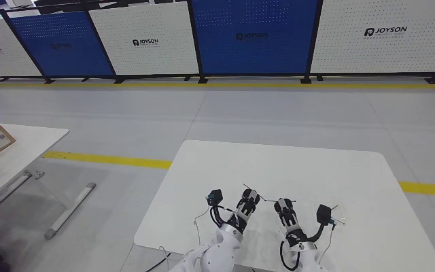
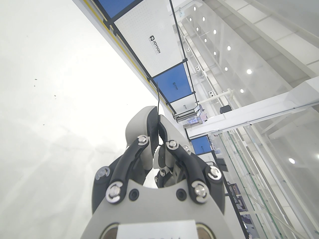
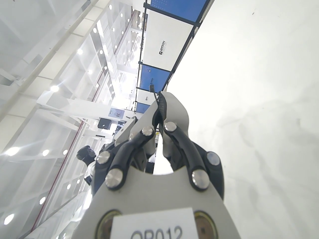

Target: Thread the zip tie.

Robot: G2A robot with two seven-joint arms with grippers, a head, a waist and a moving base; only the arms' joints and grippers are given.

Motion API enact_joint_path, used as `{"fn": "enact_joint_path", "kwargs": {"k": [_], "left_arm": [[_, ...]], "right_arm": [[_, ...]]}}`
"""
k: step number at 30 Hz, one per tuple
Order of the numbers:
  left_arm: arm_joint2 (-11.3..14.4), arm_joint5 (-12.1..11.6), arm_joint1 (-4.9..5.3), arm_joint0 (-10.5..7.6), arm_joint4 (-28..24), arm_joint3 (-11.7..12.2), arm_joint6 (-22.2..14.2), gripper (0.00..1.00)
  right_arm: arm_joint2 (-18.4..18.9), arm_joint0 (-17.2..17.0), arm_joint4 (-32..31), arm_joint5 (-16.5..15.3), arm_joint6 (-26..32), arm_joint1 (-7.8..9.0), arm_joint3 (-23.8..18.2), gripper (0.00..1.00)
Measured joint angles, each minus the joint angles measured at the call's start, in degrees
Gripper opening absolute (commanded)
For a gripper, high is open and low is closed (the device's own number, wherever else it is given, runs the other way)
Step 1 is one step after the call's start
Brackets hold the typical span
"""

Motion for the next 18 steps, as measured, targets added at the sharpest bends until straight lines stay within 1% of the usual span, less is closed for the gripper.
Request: {"fn": "enact_joint_path", "kwargs": {"k": [5, 9, 13, 18], "left_arm": [[0.0, 0.0, 0.0, 0.0, 0.0, 0.0, 0.0, 0.0], [0.0, 0.0, 0.0, 0.0, 0.0, 0.0, 0.0, 0.0], [0.0, 0.0, 0.0, 0.0, 0.0, 0.0, 0.0, 0.0], [0.0, 0.0, 0.0, 0.0, 0.0, 0.0, 0.0, 0.0]], "right_arm": [[0.35, -0.81, -0.52, -0.56, 0.1, 0.03, -0.82, 0.0], [0.16, -0.9, -1.12, 0.19, 0.36, -0.04, -1.1, 0.0], [-0.2, -0.74, -1.84, 1.62, -0.35, -0.21, -1.23, 0.0], [-0.21, -0.78, -1.86, 1.67, -0.52, -0.23, -1.28, 0.0]]}}
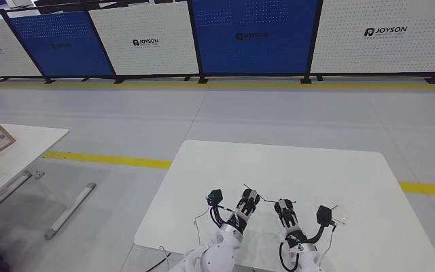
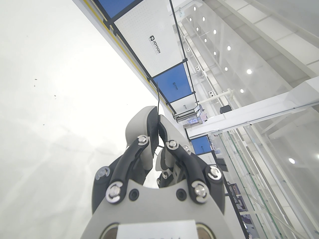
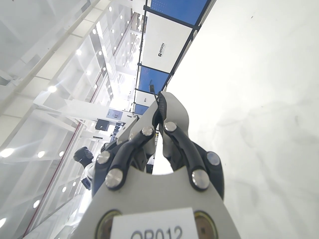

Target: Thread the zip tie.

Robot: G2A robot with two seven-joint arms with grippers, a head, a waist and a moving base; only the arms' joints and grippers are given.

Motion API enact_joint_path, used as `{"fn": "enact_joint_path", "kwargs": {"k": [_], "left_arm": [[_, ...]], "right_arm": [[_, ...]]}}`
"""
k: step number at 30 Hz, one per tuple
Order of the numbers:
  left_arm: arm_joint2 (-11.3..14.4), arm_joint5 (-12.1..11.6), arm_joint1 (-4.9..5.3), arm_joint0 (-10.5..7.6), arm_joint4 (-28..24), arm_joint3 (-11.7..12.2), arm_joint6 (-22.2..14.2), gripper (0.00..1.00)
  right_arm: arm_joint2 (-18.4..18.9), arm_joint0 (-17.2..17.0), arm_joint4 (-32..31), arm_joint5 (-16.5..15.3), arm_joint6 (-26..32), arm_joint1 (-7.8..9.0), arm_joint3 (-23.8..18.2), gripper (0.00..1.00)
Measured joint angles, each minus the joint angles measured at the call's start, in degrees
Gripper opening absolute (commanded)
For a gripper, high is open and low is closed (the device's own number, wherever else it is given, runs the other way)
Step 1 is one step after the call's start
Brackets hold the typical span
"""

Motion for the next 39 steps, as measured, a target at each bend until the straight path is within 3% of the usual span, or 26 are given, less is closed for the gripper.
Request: {"fn": "enact_joint_path", "kwargs": {"k": [39], "left_arm": [[0.0, 0.0, 0.0, 0.0, 0.0, 0.0, 0.0, 0.0]], "right_arm": [[-0.98, 3.33, 1.75, -0.7, 3.83, -0.82, 3.48, 0.0]]}}
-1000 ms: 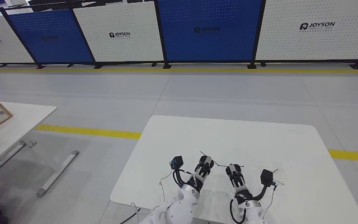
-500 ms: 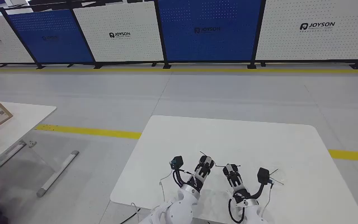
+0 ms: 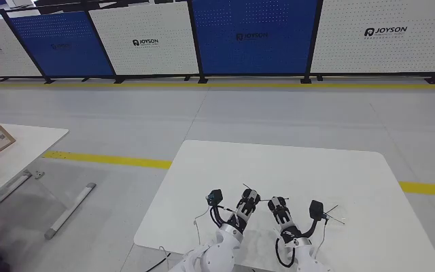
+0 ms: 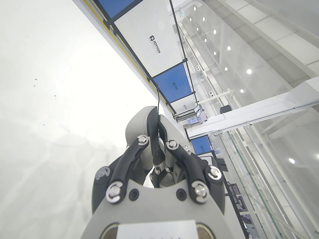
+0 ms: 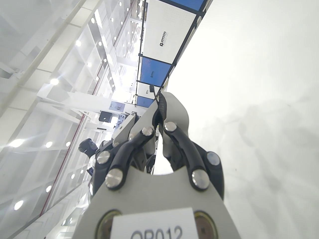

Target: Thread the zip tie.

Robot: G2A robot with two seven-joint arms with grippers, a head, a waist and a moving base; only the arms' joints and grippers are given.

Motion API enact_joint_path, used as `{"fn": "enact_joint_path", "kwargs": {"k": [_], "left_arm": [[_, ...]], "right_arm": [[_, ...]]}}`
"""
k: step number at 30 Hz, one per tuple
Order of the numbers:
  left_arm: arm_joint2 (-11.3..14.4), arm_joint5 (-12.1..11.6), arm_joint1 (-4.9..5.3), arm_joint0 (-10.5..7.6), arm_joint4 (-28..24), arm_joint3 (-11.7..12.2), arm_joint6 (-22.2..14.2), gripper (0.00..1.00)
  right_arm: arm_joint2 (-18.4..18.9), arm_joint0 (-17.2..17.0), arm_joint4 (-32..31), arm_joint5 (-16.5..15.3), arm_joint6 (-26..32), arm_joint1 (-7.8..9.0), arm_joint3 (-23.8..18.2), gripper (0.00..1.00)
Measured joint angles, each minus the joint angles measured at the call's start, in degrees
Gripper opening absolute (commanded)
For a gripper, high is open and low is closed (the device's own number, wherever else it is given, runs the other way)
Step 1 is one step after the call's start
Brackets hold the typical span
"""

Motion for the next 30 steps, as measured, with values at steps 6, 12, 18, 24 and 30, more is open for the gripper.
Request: {"fn": "enact_joint_path", "kwargs": {"k": [6, 12, 18, 24, 30], "left_arm": [[0.0, 0.0, 0.0, 0.0, 0.0, 0.0, 0.0, 0.0], [-0.15, -0.48, -0.07, 0.0, 0.08, -0.32, -0.13, 0.0], [-0.04, -0.74, -0.4, 0.37, 0.6, -0.94, -0.02, 0.0], [-0.46, -1.28, -0.58, 0.92, 0.18, -0.65, -0.94, 0.0], [-1.29, -2.36, -0.66, 1.7, -0.48, -1.49, -1.56, 0.0]], "right_arm": [[0.0, 0.0, -0.01, 0.0, -0.01, 0.0, 0.0, 0.0], [0.01, 0.0, -0.01, 0.0, 0.01, 0.0, 0.0, 0.0], [0.46, -0.21, -0.08, -0.61, 0.81, 0.04, -0.45, 0.0], [0.6, -0.44, 0.15, -1.48, 1.45, 0.01, -0.54, 0.0], [0.55, -0.22, 0.22, -2.17, 2.02, -0.06, 0.04, 0.0]]}}
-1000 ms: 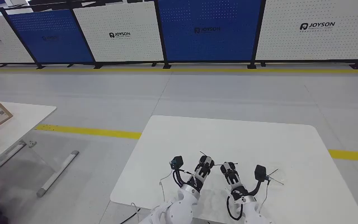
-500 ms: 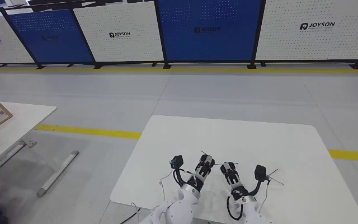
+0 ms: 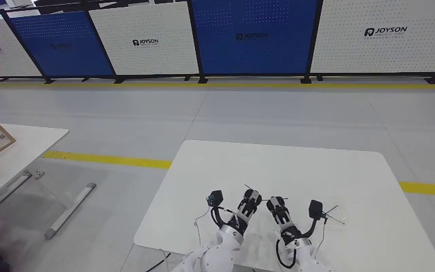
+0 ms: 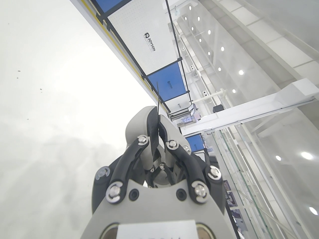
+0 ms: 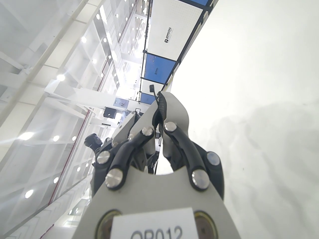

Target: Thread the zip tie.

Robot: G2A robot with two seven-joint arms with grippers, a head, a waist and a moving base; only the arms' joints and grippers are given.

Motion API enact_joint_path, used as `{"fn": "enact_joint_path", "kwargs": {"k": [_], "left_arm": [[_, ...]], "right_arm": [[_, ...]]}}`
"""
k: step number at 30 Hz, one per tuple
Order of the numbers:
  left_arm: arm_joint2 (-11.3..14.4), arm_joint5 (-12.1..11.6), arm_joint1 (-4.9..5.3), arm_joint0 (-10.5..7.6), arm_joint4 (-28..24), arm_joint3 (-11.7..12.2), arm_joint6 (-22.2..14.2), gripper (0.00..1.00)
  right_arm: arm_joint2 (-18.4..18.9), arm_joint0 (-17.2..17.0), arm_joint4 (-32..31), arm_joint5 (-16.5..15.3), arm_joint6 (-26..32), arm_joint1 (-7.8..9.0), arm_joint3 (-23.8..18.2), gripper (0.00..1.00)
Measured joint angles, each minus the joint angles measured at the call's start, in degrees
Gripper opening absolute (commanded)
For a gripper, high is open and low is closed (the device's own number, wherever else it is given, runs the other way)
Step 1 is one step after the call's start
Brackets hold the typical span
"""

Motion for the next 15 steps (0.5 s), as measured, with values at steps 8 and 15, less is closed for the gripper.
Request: {"fn": "enact_joint_path", "kwargs": {"k": [8, 15], "left_arm": [[-0.24, -0.18, -0.04, 0.21, 0.02, -0.13, 0.27, 0.0], [-0.34, -0.27, -0.07, 0.18, -0.29, -0.02, -0.13, 0.0]], "right_arm": [[-0.01, 0.03, 0.02, 0.08, -0.04, -0.01, 0.05, 0.0], [0.05, -0.02, 0.11, -0.03, -0.04, -0.01, 0.0, 0.0]]}}
